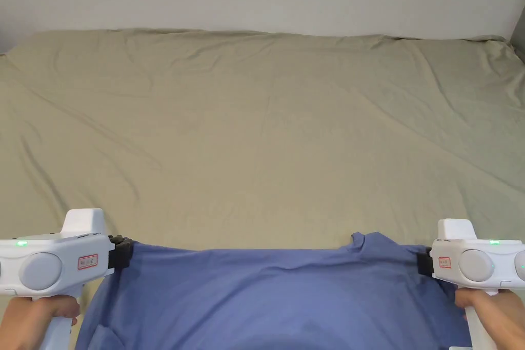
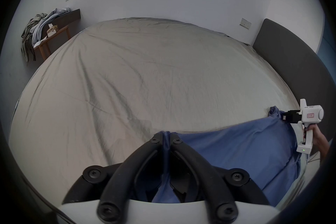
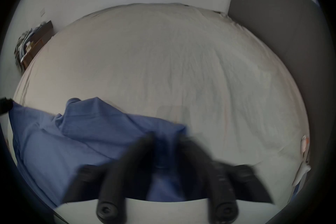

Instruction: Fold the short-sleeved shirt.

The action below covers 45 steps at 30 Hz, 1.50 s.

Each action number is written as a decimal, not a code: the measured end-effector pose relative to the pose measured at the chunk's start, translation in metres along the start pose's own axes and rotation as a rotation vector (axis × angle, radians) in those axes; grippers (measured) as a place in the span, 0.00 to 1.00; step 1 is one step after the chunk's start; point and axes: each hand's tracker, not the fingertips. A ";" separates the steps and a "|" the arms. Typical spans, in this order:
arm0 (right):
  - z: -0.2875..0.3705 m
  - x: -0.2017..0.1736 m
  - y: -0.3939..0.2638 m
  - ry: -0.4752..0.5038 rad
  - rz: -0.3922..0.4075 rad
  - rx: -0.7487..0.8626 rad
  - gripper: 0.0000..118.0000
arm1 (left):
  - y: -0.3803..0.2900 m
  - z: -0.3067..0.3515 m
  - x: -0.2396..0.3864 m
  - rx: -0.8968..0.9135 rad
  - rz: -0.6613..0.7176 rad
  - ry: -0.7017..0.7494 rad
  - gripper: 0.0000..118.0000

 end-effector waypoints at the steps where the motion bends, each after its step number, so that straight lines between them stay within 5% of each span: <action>1: 0.013 -0.007 -0.003 -0.009 0.030 0.022 0.05 | -0.001 0.003 0.000 0.005 0.004 0.006 0.04; 11: 0.169 0.012 -0.060 0.107 -0.042 0.276 0.05 | -0.037 0.081 -0.010 0.086 0.090 0.025 0.04; 20: 0.257 0.028 -0.166 0.166 -0.064 0.317 0.05 | -0.111 0.155 -0.017 0.104 0.113 0.029 0.04; 29: 0.239 0.024 -0.264 0.142 -0.153 0.151 0.05 | -0.199 0.154 -0.020 -0.013 0.163 0.072 0.04; 37: 0.202 0.020 -0.286 0.101 -0.227 0.051 0.06 | -0.232 0.128 -0.016 -0.102 0.137 0.132 0.06; 39: 0.212 0.017 -0.280 0.094 -0.237 0.058 0.30 | -0.224 0.131 -0.017 -0.106 0.140 0.135 0.27; 40: 0.218 0.015 -0.276 0.094 -0.241 0.077 0.48 | -0.221 0.134 -0.016 -0.104 0.142 0.136 0.49; 42: 0.235 0.011 -0.262 0.047 -0.243 0.139 0.55 | -0.208 0.146 -0.013 -0.052 0.171 0.102 0.56; 44: 0.253 0.005 -0.245 0.044 -0.224 0.235 0.82 | -0.192 0.161 -0.007 0.022 0.181 0.056 0.93; 45: 0.265 0.002 -0.234 0.041 -0.219 0.287 0.89 | -0.181 0.171 0.000 0.092 0.177 0.042 0.99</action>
